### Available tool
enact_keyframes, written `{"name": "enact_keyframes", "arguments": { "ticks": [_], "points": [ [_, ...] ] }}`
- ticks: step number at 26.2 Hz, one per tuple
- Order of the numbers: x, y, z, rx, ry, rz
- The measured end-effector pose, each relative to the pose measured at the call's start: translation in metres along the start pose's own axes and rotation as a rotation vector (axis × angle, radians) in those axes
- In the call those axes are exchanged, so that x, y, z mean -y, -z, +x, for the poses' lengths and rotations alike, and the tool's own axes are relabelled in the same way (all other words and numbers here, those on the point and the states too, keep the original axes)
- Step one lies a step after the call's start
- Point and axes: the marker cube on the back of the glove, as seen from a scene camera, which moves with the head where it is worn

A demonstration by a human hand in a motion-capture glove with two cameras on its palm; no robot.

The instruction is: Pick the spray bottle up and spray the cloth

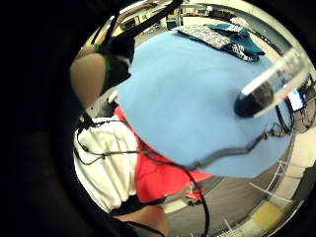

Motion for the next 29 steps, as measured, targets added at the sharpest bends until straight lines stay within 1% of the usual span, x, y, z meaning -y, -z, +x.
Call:
{"name": "enact_keyframes", "arguments": {
  "ticks": [3, 8, 13, 16, 19, 23, 26, 29],
  "points": [
    [0.016, 0.003, 0.0, 0.007, 0.014, 0.01],
    [0.092, 0.009, 0.005, -0.021, 0.031, 0.024],
    [0.162, -0.006, 0.006, -0.123, 0.033, -0.049],
    [0.183, -0.012, 0.004, -0.128, 0.049, -0.075],
    [0.187, -0.008, 0.005, -0.111, 0.058, -0.062],
    [0.172, 0.013, -0.002, -0.068, 0.089, -0.012],
    [0.144, 0.038, -0.011, -0.016, 0.135, 0.062],
    [0.102, 0.072, -0.013, -0.006, 0.166, 0.176]
  ]
}}
